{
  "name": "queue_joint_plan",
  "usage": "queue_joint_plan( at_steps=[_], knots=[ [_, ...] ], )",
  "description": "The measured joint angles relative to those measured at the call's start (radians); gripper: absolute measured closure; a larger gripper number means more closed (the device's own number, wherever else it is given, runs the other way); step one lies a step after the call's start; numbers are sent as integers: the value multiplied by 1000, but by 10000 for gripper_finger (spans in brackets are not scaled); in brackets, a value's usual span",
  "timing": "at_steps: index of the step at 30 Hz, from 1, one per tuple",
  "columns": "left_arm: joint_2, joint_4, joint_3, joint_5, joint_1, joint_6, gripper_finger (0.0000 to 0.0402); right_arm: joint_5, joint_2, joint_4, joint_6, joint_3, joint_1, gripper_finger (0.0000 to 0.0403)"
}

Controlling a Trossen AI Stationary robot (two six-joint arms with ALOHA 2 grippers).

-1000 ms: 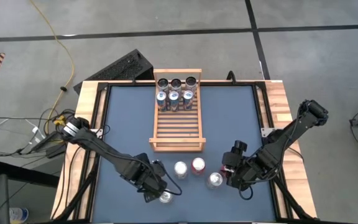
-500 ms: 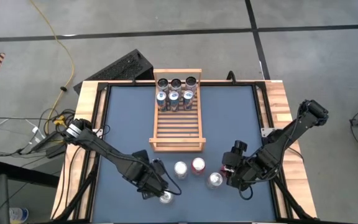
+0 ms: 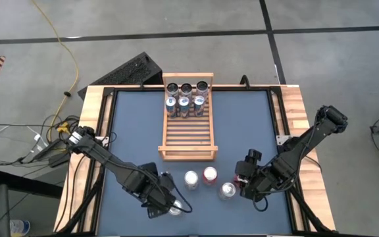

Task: Place canned beverage on shelf
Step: Put the left orange soda can on the shelf

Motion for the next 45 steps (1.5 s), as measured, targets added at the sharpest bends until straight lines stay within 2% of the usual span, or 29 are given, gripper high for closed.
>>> queue_joint_plan(
  at_steps=[7, 15, 23, 27, 31, 38, 45],
  knots=[
    [0, -2, 0, 3, 20, 32, 54, 0, 0, 0, -5, 0, 0, 85],
    [-1, 20, 0, 64, 31, 134, 52, 0, 0, -1, -5, 0, 0, 85],
    [-8, -30, 0, 123, 85, 233, 9, 0, 0, 0, -2, 0, -20, 85],
    [-8, -23, 0, 125, 90, 238, 5, 0, 0, 0, -1, 0, -32, 85],
    [-8, -18, 0, 101, 72, 236, 8, -1, 0, 0, -1, 0, -39, 85],
    [-2, 32, -8, -32, 23, 234, 8, -3, 0, 1, -6, 0, -39, 85],
    [1, 95, -73, -3, 7, 157, 8, -3, 0, 2, -6, 0, -38, 85]
  ],
)
